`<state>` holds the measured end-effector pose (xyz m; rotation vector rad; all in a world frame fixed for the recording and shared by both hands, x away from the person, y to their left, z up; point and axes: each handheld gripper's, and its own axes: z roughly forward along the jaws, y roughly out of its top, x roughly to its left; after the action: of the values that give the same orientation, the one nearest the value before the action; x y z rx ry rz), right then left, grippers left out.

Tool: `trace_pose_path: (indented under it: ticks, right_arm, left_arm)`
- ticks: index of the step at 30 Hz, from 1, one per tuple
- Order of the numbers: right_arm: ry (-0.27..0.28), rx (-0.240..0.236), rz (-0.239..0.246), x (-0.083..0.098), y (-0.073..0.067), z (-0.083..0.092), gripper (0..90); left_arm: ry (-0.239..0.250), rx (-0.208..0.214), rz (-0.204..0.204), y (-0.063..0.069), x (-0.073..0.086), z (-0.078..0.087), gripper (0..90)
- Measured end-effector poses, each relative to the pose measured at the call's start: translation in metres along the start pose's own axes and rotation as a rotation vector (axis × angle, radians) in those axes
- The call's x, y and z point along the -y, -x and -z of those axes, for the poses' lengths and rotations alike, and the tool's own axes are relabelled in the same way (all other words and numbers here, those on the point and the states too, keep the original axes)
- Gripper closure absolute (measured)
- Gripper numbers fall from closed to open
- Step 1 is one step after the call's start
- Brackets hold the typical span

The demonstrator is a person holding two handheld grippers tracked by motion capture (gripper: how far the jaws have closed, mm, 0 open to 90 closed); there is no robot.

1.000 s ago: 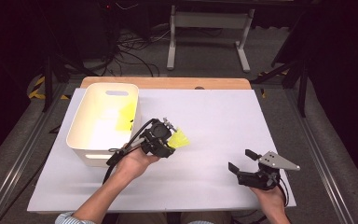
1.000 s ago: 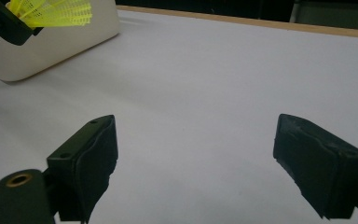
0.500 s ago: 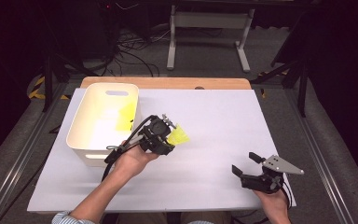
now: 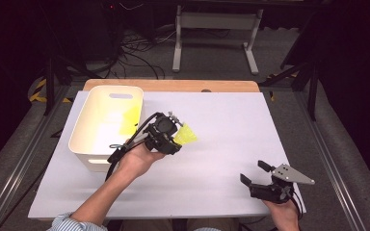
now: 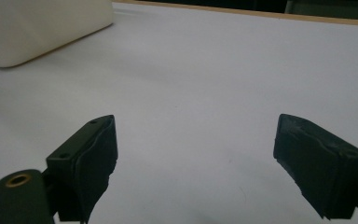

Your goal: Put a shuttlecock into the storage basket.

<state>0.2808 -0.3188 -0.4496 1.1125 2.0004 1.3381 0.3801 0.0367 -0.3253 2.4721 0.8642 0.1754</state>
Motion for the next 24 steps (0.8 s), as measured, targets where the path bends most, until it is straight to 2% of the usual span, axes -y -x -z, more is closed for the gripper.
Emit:
trace_pose_path:
  ticks: [6,17,24]
  right_arm:
    - [-0.011,-0.02,0.008,-0.001,-0.004,-0.005,13.7]
    - [0.005,-0.016,-0.004,-0.001,-0.001,-0.004,13.6]
    - [0.004,-0.015,-0.019,-0.001,0.001,-0.003,13.2]
  left_arm:
    - [0.017,0.005,0.024,-0.005,-0.004,0.007,64.2]
    - [0.028,0.011,0.048,-0.011,-0.007,0.017,64.2]
    - [0.039,-0.008,0.072,-0.018,-0.007,0.024,64.2]
